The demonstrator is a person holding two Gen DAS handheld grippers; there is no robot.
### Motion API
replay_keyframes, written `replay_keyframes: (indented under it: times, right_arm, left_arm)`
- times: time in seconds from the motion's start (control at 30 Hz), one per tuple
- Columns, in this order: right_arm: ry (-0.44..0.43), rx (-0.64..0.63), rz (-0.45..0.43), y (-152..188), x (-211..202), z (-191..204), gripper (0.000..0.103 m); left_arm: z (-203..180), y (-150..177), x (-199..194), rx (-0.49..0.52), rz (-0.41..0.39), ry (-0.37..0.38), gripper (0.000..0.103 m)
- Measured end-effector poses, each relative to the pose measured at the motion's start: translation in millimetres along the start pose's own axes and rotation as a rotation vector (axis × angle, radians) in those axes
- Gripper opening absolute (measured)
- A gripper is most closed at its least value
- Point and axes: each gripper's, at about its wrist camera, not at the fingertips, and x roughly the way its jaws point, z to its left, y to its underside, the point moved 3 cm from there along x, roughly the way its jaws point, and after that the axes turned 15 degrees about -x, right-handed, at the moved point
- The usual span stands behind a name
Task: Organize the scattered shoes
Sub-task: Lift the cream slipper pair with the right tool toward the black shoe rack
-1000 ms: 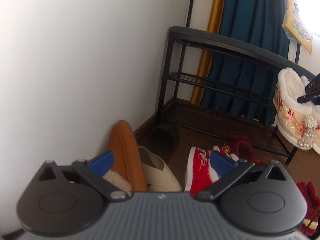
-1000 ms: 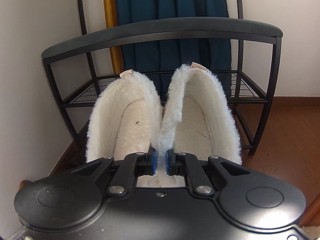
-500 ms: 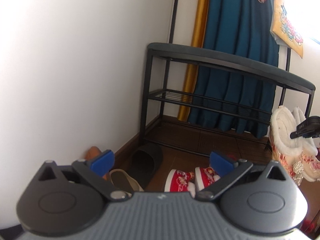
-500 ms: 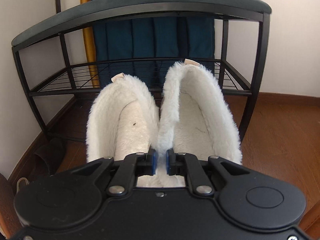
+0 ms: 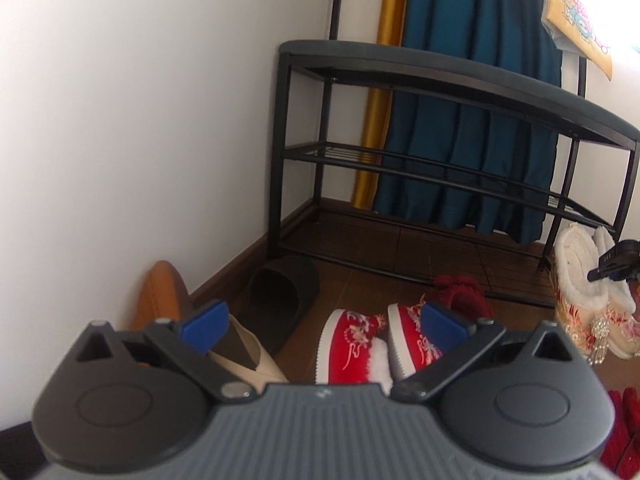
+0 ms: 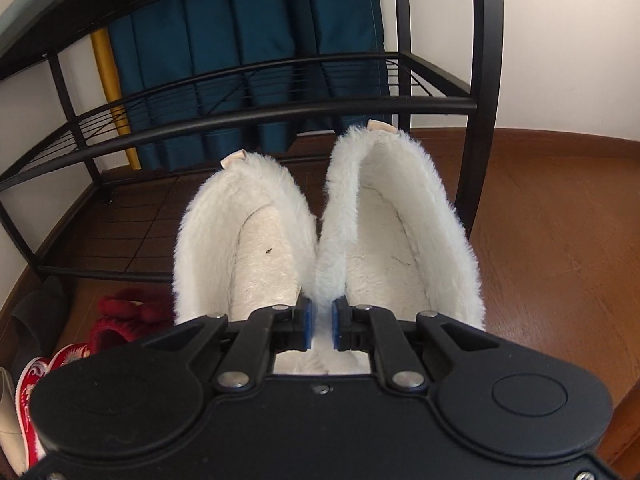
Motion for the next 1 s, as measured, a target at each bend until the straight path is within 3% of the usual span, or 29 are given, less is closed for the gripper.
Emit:
replay_keyframes:
  times: [0.23, 0.53, 0.77, 1.0]
  right_arm:
    - [0.019, 0.032, -0.020, 6.7, 8.3, -28.4, 0.010]
    - [0.176, -0.017, 0.039, 31.8, -18.2, -96.0, 0.010]
    - [0.206, 0.006, 0.144, 90.9, 23.2, -122.1, 0.010]
    - [0.186, 0.097, 0.167, 107.8, 53.5, -125.7, 0.010]
  left_arm:
    - [-15.0, 18.1, 23.6, 0.036, 0.020, 0.048, 0.103]
    - [-24.9, 31.6, 29.8, 0.033, 0.044, 0.063, 0.103]
    - [-38.6, 41.0, 33.2, 0.079, 0.063, 0.077, 0.103]
    - [-38.8, 48.1, 43.3, 0.091, 0.077, 0.068, 0.103]
